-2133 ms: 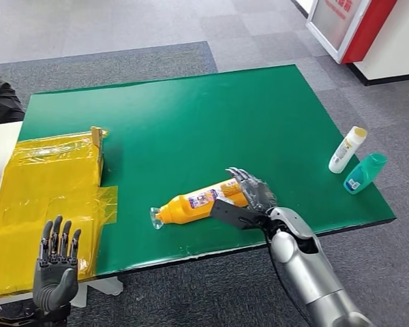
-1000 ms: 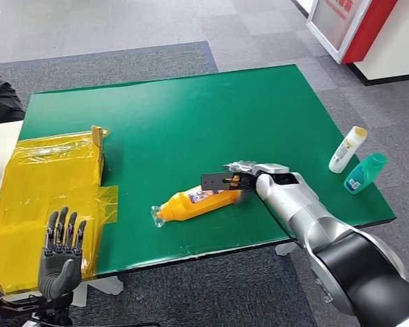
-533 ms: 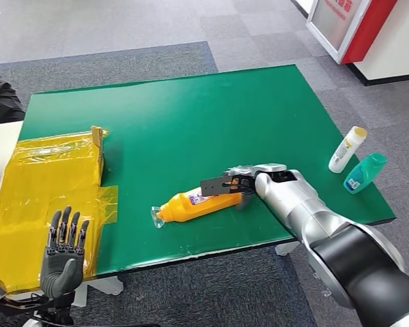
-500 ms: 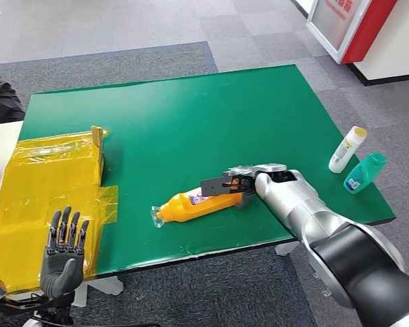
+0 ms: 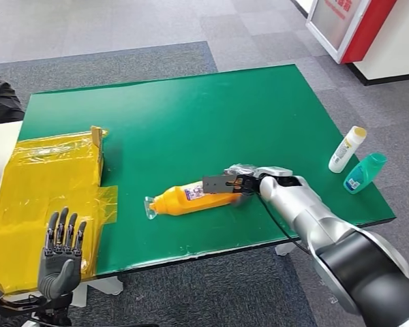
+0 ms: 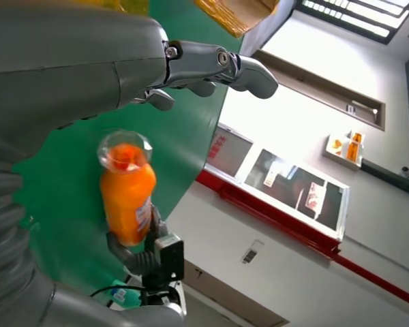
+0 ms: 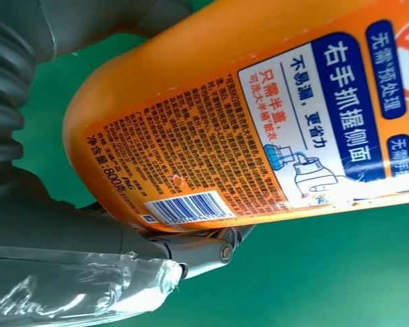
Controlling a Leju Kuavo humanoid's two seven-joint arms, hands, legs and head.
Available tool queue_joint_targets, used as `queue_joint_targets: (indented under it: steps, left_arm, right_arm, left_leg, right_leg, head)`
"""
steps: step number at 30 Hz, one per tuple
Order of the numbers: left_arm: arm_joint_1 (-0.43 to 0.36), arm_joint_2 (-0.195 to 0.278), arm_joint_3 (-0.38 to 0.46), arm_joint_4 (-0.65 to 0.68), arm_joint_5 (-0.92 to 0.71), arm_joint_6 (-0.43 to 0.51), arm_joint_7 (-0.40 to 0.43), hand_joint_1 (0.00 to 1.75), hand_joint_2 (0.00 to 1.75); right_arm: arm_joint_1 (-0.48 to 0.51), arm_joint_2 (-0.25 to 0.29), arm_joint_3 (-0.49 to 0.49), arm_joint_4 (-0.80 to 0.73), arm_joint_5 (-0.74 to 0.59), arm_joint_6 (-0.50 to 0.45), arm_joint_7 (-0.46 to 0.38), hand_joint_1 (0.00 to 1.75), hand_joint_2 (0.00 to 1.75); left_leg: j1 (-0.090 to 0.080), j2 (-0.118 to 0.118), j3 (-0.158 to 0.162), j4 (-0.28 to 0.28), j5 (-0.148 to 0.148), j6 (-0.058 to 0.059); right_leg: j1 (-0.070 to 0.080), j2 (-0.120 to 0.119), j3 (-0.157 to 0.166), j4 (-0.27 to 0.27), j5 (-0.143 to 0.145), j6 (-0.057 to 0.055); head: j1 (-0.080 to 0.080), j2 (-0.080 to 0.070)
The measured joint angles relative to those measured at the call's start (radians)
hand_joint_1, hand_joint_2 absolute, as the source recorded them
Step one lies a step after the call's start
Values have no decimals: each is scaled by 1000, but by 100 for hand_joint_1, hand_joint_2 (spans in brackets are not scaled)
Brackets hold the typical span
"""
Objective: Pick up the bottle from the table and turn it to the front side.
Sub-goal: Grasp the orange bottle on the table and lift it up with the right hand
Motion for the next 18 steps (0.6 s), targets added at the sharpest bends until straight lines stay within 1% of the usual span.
queue_joint_targets:
  steps: [3,5,7,10,12,14,16,18]
  left_arm:
    - [7,0,10,0,-7,6,-1,0,175]
    - [13,1,15,-6,-23,23,-2,0,175]
    - [24,1,19,-20,-44,59,-2,0,175]
    - [46,-1,21,-48,-82,142,9,0,175]
    - [62,-4,22,-72,-124,209,38,0,175]
    - [77,-8,18,-107,-175,269,82,0,175]
    - [87,-13,8,-149,-212,313,130,0,175]
    - [88,-16,-10,-190,-227,338,169,0,175]
  right_arm:
    - [48,-27,2,-104,-74,-34,13,175,175]
    - [91,-46,4,-196,-125,-85,26,175,175]
    - [153,-63,2,-313,-166,-160,35,175,175]
    - [281,-71,-20,-515,-167,-262,41,175,175]
    - [371,-59,-41,-647,-149,-302,39,175,175]
    - [451,-32,-67,-754,-146,-317,20,175,175]
    - [516,7,-90,-826,-154,-321,-12,175,175]
    - [559,48,-104,-861,-164,-317,-42,175,175]
  left_leg:
    - [0,0,0,0,0,0]
    - [0,0,-1,0,-1,1]
    - [0,0,-1,0,-2,1]
    - [0,0,-1,0,-3,0]
    - [0,-1,-1,0,-4,0]
    - [1,-1,-1,0,-5,-1]
    - [1,0,-1,0,-5,-1]
    - [1,0,-1,0,-5,-1]
  right_leg:
    - [0,0,0,0,0,0]
    - [0,0,0,0,-1,0]
    - [0,0,0,0,-1,0]
    - [0,0,0,0,-3,-1]
    - [1,-1,0,0,-4,-1]
    - [1,-1,-1,0,-5,-2]
    - [2,0,-1,0,-6,-2]
    - [2,0,-1,0,-6,-2]
  head:
    - [0,0]
    - [0,0]
    - [0,0]
    - [0,0]
    - [0,0]
    - [0,0]
    - [0,0]
    - [0,0]
